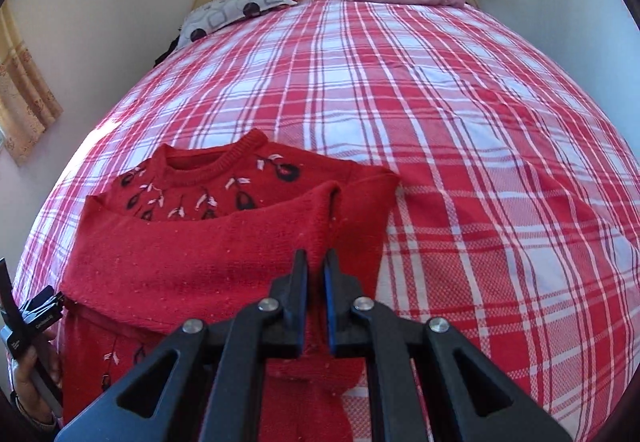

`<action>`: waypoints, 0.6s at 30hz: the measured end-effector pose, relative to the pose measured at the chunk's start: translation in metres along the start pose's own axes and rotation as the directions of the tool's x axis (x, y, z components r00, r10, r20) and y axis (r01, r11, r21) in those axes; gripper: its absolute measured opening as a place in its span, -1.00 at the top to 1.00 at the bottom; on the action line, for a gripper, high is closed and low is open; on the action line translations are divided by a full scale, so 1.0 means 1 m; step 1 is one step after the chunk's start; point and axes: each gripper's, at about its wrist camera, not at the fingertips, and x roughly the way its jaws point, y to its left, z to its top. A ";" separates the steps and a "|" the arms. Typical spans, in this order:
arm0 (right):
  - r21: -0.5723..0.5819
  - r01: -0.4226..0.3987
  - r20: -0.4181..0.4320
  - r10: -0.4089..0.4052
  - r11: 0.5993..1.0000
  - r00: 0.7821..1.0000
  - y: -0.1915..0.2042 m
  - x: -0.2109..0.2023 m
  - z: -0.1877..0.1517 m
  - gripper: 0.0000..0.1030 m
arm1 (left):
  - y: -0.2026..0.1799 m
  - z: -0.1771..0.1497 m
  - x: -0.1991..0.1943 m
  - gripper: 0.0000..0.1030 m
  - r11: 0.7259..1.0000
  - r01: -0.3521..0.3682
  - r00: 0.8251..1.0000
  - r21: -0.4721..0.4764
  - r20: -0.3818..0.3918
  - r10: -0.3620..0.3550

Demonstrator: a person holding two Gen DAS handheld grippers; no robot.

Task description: Fold small clothes

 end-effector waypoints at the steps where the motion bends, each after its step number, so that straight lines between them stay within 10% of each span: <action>1: 0.003 0.005 -0.004 -0.005 1.000 1.000 -0.002 0.002 -0.001 0.81 | 0.001 0.000 -0.001 -0.98 1.000 0.006 1.000 -0.001 0.001 -0.006; 18: 0.057 0.059 -0.034 -0.057 0.997 0.998 -0.023 0.018 -0.015 0.81 | 0.006 -0.003 -0.013 -0.98 0.998 0.053 0.999 -0.013 0.006 -0.053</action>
